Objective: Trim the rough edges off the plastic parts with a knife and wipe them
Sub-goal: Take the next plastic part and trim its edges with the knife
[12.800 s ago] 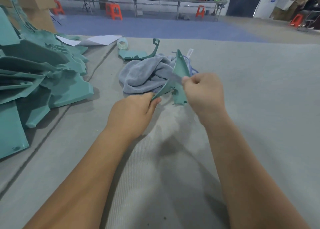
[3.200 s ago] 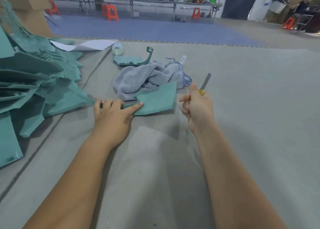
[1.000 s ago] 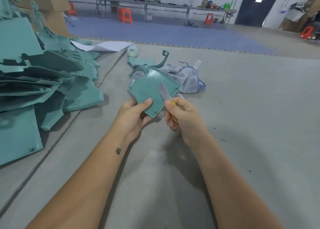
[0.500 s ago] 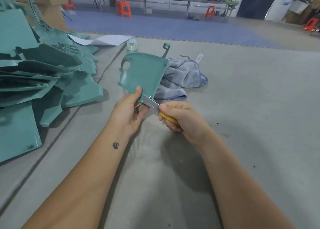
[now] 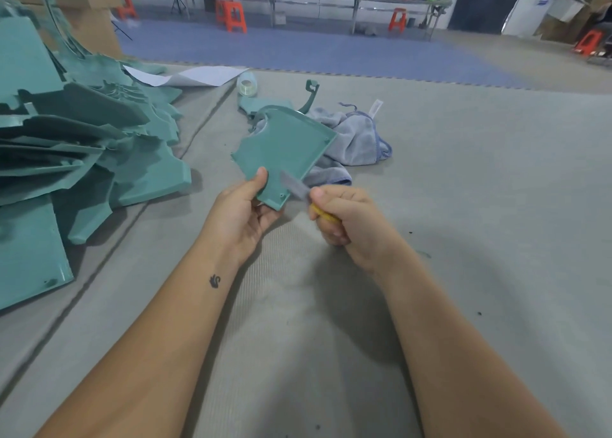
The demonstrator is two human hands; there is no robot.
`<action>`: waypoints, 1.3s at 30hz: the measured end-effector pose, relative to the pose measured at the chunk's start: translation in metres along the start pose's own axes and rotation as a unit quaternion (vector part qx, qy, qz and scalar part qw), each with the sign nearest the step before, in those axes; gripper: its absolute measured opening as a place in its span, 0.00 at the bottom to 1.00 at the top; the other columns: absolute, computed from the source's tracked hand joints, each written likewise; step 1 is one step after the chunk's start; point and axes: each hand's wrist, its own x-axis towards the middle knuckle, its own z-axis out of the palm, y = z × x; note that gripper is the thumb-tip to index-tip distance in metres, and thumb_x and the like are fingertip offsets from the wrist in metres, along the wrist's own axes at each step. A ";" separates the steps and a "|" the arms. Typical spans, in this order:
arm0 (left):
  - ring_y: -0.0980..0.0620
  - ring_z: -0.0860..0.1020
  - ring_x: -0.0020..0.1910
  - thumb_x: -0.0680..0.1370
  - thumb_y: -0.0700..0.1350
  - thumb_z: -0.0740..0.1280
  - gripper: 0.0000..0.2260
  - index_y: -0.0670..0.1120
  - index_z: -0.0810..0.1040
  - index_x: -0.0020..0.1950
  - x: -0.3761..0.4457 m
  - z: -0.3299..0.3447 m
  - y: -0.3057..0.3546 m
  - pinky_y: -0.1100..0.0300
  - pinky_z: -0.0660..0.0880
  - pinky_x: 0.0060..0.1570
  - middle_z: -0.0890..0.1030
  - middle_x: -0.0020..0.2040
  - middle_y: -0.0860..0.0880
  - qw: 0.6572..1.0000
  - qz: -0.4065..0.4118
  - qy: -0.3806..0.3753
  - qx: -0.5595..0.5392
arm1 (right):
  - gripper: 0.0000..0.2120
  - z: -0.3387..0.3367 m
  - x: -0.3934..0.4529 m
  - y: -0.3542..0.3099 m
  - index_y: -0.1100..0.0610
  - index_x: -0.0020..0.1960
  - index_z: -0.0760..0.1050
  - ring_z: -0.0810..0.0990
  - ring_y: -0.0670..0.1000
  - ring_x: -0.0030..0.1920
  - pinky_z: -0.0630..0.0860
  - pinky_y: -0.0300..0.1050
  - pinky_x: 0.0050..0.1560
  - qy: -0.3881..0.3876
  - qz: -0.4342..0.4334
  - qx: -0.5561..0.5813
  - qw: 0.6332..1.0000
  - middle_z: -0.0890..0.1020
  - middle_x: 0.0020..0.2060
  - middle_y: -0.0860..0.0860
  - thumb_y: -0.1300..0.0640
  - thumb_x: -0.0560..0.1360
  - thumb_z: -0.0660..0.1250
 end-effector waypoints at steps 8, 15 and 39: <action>0.51 0.84 0.37 0.81 0.42 0.61 0.08 0.40 0.78 0.51 0.001 -0.002 0.001 0.61 0.80 0.34 0.85 0.41 0.46 0.998 -0.028 -0.011 -0.050 | 0.18 0.008 0.003 0.005 0.58 0.33 0.72 0.56 0.45 0.22 0.55 0.36 0.24 0.012 0.003 -0.067 0.998 0.62 0.20 0.48 0.57 0.81 0.60; 0.55 0.83 0.33 0.81 0.40 0.61 0.06 0.42 0.77 0.49 0.000 -0.003 0.000 0.63 0.79 0.30 0.85 0.36 0.48 1.000 -0.010 0.006 0.013 | 0.18 -0.002 0.013 0.007 0.57 0.33 0.70 0.57 0.43 0.20 0.56 0.34 0.22 0.139 -0.016 -0.023 0.990 0.64 0.19 0.45 0.58 0.82 0.60; 0.57 0.81 0.30 0.81 0.42 0.60 0.07 0.42 0.78 0.48 0.001 -0.005 -0.002 0.64 0.79 0.30 0.84 0.34 0.50 0.999 0.004 0.002 0.046 | 0.18 -0.006 0.003 0.000 0.61 0.34 0.71 0.56 0.44 0.18 0.51 0.34 0.23 0.017 -0.004 0.057 0.998 0.63 0.17 0.48 0.59 0.82 0.58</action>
